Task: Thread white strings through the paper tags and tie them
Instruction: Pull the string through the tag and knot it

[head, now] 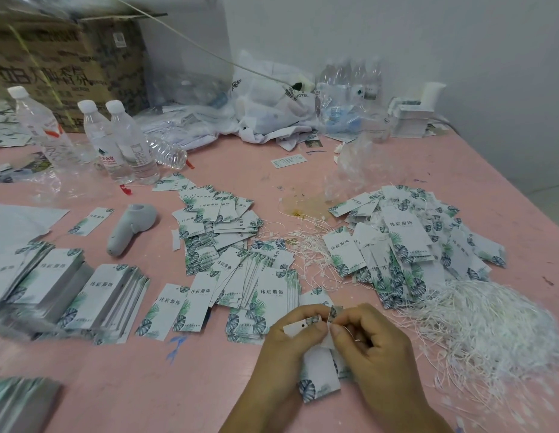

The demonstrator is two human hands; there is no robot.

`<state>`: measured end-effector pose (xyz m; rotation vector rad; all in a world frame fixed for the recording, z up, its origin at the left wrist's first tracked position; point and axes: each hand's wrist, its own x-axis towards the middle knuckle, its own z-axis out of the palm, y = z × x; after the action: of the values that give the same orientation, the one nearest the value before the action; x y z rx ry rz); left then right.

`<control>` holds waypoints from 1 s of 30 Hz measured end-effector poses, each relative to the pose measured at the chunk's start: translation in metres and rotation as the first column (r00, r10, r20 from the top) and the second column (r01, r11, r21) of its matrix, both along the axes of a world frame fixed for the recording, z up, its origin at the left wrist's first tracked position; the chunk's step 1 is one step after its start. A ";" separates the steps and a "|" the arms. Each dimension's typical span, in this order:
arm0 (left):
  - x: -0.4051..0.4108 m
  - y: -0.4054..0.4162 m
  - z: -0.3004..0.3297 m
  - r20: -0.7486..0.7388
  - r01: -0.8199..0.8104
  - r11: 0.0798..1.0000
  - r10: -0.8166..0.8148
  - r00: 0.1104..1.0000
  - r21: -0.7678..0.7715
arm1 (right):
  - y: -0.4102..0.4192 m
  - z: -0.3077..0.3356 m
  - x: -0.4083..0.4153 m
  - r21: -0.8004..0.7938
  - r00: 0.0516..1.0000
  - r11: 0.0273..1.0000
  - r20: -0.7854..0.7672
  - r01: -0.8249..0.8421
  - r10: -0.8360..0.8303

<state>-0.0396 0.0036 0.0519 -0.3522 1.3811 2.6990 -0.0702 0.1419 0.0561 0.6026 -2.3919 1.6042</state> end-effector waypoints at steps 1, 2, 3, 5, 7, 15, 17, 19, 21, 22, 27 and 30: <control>0.000 -0.001 0.001 -0.006 0.003 1.000 -0.003 1.000 0.023 | 0.000 0.000 0.000 0.004 1.000 1.000 0.004 -0.010 0.010; 0.000 -0.001 0.002 -0.005 0.003 0.999 -0.003 1.000 0.047 | 0.000 0.000 0.000 0.003 1.000 1.000 0.015 -0.018 0.018; 0.000 -0.002 0.002 0.001 0.001 0.998 -0.001 1.000 0.068 | 0.000 0.000 0.000 -0.004 0.999 1.000 0.031 -0.022 0.022; -0.001 -0.003 0.003 0.012 -0.004 0.996 0.003 1.000 0.089 | 0.001 0.000 -0.001 -0.034 0.997 0.999 0.074 -0.021 0.023; -0.001 -0.002 0.003 0.016 -0.012 0.997 0.010 1.000 0.080 | 0.002 0.000 -0.002 -0.056 0.994 0.998 0.109 -0.022 0.028; 0.000 -0.001 -0.002 -0.010 -0.077 0.997 0.077 0.997 0.013 | 0.006 0.000 -0.003 -0.088 0.977 0.996 0.207 -0.033 0.050; -0.001 -0.001 -0.004 -0.015 -0.080 0.997 0.081 0.997 0.020 | 0.006 0.000 -0.003 -0.108 0.967 0.994 0.246 -0.034 0.060; -0.001 0.000 -0.005 -0.020 -0.078 0.996 0.079 0.997 0.047 | 0.007 -0.001 -0.004 -0.134 0.958 0.991 0.281 -0.023 0.060; -0.001 0.000 -0.006 -0.028 -0.084 0.996 0.085 0.996 0.036 | 0.007 -0.002 -0.005 -0.138 0.954 0.990 0.293 -0.025 0.065; -0.001 0.000 -0.006 -0.031 -0.093 0.996 0.093 0.995 0.011 | 0.007 -0.001 -0.005 -0.143 0.950 0.989 0.302 -0.036 0.079; -0.002 -0.001 -0.008 -0.025 -0.168 0.986 0.169 0.985 0.008 | 0.011 0.001 -0.016 -0.539 0.761 0.839 0.577 0.083 0.296; -0.003 -0.003 -0.007 -0.005 -0.209 0.975 0.210 0.978 0.074 | 0.019 0.004 -0.028 -0.760 0.616 0.538 0.631 0.365 0.472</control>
<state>-0.0428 0.0008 0.0444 -0.5022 1.3123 2.9149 -0.0986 0.1610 0.0602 -0.3661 -1.4144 3.2271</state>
